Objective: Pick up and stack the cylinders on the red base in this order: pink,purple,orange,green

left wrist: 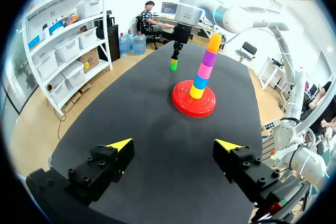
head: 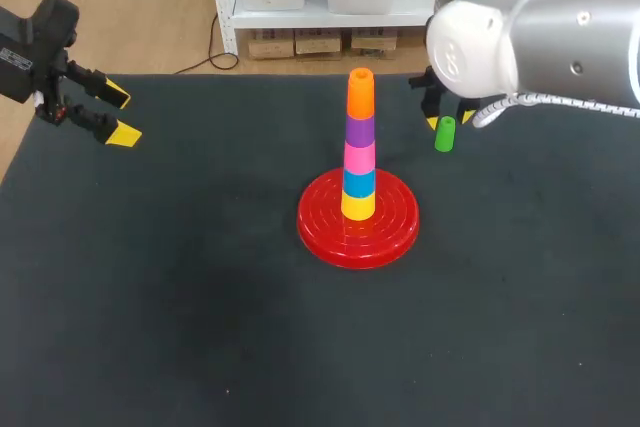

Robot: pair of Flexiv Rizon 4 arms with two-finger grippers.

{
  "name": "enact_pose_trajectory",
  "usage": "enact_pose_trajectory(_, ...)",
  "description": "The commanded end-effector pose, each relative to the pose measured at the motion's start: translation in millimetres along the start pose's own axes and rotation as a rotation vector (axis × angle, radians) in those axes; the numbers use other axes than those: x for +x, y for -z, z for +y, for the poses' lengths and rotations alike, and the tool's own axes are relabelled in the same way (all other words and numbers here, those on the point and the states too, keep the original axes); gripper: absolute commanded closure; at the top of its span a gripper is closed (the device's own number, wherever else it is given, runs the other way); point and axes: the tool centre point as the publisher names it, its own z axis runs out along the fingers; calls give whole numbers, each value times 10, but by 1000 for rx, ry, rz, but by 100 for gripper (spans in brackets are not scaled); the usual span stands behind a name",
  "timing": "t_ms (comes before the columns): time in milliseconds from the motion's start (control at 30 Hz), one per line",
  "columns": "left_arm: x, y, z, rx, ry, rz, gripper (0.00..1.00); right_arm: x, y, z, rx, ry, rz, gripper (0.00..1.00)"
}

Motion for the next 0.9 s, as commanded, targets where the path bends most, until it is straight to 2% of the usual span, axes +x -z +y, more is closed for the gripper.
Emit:
enact_pose_trajectory(33, 8, -4, -4, -2, -1, -2, 0, 45, -3, -6, 2, -3, -50, 54)
enact_pose_trajectory(900, 8, -4, -4, -2, -1, -2, 0, -2, -29, -8, 0, -9, -43, 62)
